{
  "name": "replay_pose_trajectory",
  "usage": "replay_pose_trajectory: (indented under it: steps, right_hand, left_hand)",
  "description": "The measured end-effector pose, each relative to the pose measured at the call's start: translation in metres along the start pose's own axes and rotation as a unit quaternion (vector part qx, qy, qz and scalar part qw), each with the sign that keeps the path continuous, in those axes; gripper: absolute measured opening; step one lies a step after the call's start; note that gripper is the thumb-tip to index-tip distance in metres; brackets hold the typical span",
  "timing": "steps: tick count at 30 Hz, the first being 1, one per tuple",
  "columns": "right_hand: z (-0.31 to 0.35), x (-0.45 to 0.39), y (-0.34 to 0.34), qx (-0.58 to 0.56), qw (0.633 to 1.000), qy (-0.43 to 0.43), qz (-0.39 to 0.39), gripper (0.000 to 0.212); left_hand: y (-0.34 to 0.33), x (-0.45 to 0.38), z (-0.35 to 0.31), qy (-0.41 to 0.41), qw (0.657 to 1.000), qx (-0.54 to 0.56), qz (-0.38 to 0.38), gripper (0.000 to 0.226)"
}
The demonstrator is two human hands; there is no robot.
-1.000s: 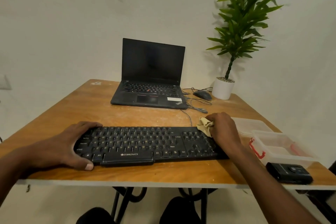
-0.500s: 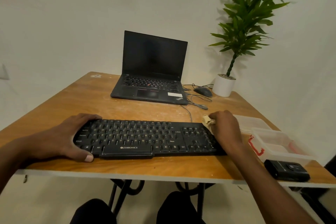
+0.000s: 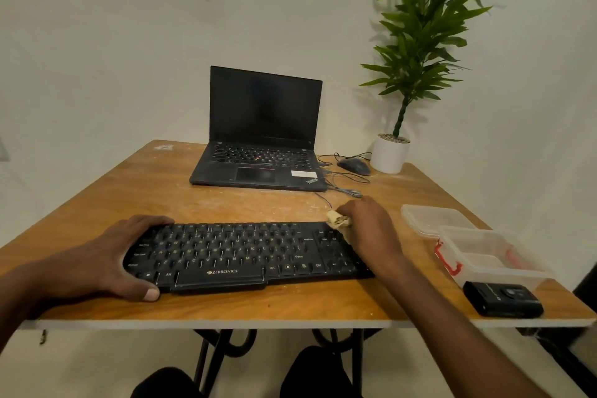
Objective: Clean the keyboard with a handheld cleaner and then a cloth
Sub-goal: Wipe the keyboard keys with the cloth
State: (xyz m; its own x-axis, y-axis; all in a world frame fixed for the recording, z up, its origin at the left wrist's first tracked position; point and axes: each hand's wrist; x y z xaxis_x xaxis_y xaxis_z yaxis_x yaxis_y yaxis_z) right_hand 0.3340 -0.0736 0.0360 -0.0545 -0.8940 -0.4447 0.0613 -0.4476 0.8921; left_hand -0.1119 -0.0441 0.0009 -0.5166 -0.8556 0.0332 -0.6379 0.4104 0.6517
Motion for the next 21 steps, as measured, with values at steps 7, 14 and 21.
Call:
replay_pose_trajectory:
  steps: [7,14,21]
  right_hand:
    - [0.034,-0.008,-0.001,-0.053,0.997,0.053,0.037,0.037]
    - [-0.052,0.013,0.029,-0.036,0.994,-0.085,0.061,0.037]
    - [-0.008,0.062,0.040,-0.082,0.994,-0.047,0.062,0.041]
  left_hand:
    - [-0.001,-0.002,0.004,-0.018,1.000,0.019,-0.002,0.121]
    - [-0.002,-0.006,0.014,-0.022,0.999,0.010,-0.023,0.120]
    - [-0.001,-0.013,0.033,-0.032,0.997,0.025,-0.058,0.125]
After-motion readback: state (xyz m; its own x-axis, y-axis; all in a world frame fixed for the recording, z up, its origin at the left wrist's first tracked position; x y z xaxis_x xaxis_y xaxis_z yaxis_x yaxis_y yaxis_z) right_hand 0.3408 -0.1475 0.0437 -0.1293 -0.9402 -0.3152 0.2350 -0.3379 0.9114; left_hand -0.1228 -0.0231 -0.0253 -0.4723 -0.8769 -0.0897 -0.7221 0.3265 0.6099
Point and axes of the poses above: each hand's wrist, its own x-axis away from the middle knuckle, its own y-axis out of the back of the hand, z = x × y, and after that the axes turned 7 degrees about x, right-handed
